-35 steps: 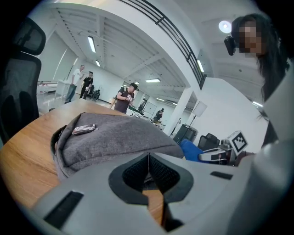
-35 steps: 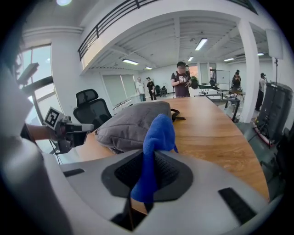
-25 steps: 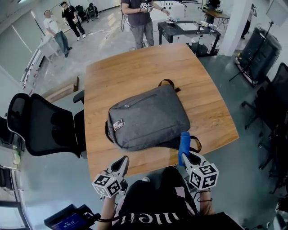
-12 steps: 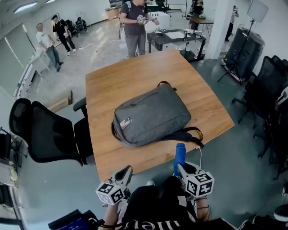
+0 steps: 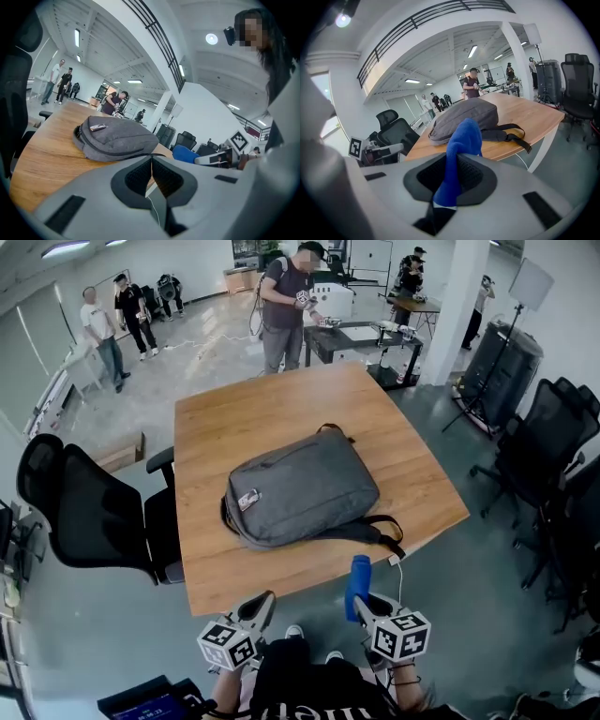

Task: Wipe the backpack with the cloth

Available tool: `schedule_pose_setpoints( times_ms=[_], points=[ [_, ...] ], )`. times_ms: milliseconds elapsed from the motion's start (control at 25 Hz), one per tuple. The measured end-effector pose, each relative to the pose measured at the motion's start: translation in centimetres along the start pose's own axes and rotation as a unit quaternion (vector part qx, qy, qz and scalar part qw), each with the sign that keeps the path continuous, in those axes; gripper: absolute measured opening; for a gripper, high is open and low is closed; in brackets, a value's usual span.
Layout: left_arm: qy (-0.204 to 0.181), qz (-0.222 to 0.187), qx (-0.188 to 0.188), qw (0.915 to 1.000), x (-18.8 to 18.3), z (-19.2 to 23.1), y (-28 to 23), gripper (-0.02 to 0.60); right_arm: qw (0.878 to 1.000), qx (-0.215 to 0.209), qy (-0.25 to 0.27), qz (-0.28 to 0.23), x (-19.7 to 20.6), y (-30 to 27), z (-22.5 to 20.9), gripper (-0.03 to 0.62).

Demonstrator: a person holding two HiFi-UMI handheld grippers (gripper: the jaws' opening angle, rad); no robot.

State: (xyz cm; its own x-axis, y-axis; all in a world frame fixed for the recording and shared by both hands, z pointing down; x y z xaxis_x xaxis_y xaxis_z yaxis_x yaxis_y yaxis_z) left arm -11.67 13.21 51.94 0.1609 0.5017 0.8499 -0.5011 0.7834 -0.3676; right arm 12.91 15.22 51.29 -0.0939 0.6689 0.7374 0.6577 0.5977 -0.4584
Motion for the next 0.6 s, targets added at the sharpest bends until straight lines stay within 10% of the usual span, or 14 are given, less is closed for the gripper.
schedule_pose_setpoints(
  times_ms=[600],
  points=[
    [0.036, -0.011, -0.072, 0.9967, 7.8, -9.8, 7.5, 0.000, 0.993, -0.088, 0.039, 0.074, 6.5, 6.9, 0.3, 0.063]
  ],
)
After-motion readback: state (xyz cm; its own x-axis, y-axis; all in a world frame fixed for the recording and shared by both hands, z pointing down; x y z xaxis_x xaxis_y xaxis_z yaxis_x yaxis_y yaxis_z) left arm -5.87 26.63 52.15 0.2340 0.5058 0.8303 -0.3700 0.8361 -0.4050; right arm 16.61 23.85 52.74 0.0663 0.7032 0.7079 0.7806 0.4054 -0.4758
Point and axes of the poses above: the fingertips, and each gripper's own axes: y backward along the fingers, z to its left, x out of its underside, the point moved 5 cm from there along y, backward along the fingers, and after that the axes turned 13 degrees about -x, right-handed, at the moved point
